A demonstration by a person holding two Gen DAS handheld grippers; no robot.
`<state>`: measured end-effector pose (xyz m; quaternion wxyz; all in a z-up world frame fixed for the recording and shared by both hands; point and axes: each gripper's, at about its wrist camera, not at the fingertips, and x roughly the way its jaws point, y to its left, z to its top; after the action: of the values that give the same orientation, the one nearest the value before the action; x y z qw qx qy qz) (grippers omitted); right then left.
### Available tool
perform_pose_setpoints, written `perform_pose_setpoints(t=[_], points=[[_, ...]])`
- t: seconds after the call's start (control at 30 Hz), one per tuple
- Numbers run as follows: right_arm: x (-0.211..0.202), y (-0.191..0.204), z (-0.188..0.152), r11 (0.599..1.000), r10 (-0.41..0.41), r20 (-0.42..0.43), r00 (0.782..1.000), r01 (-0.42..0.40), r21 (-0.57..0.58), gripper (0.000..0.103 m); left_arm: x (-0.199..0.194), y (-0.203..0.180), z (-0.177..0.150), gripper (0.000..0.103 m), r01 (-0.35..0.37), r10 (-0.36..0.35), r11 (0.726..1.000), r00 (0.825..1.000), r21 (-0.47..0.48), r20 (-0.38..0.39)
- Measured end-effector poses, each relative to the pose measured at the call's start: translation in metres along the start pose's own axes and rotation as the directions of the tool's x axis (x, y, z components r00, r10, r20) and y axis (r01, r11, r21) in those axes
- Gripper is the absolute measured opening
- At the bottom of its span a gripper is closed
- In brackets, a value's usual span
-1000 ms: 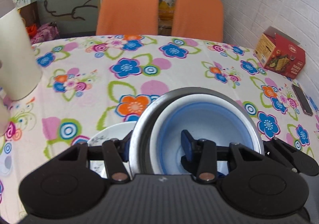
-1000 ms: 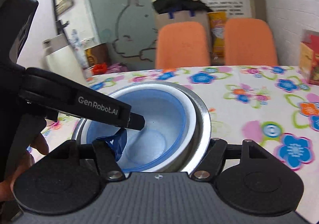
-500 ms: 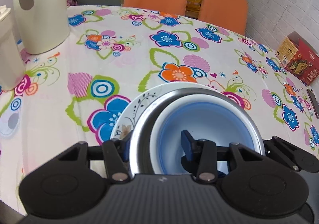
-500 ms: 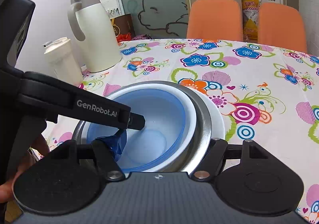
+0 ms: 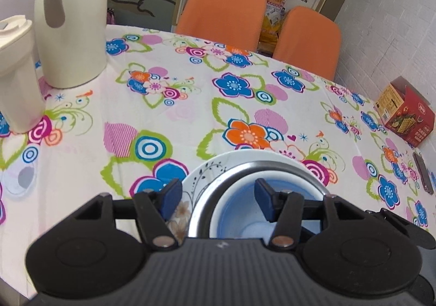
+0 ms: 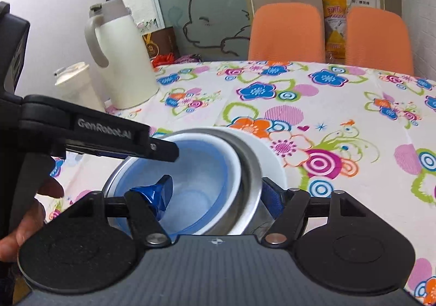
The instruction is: Organize plates and bowls
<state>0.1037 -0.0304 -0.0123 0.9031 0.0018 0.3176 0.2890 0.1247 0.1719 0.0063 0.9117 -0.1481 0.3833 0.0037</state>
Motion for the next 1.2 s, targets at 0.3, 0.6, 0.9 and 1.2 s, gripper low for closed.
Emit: perform_pose_setpoints(t=[0.3, 0.6, 0.9, 1.2], points=[[-0.028, -0.03, 0.006, 0.997, -0.064, 0.089, 0.994, 0.06, 0.048, 0.056, -0.02, -0.037, -0.002, 0.058, 0.043, -0.046, 0.998, 0.997, 0.053, 0.059], [-0.045, -0.084, -0.008, 0.973, -0.162, 0.089, 0.983, 0.144, 0.18, 0.057, -0.017, -0.086, -0.005, 0.06, 0.051, -0.058, 0.994, 0.996, 0.092, 0.073], [-0.056, -0.115, -0.019, 0.95, -0.198, 0.077, 0.977, 0.172, 0.26, 0.057, -0.006, -0.122, -0.02, 0.06, 0.053, -0.059, 0.987, 0.997, 0.149, 0.042], [-0.075, -0.143, -0.022, 0.902, -0.31, 0.108, 0.944, 0.257, 0.347, 0.057, 0.001, -0.164, -0.027, 0.061, 0.075, -0.09, 0.975, 0.994, 0.211, 0.061]])
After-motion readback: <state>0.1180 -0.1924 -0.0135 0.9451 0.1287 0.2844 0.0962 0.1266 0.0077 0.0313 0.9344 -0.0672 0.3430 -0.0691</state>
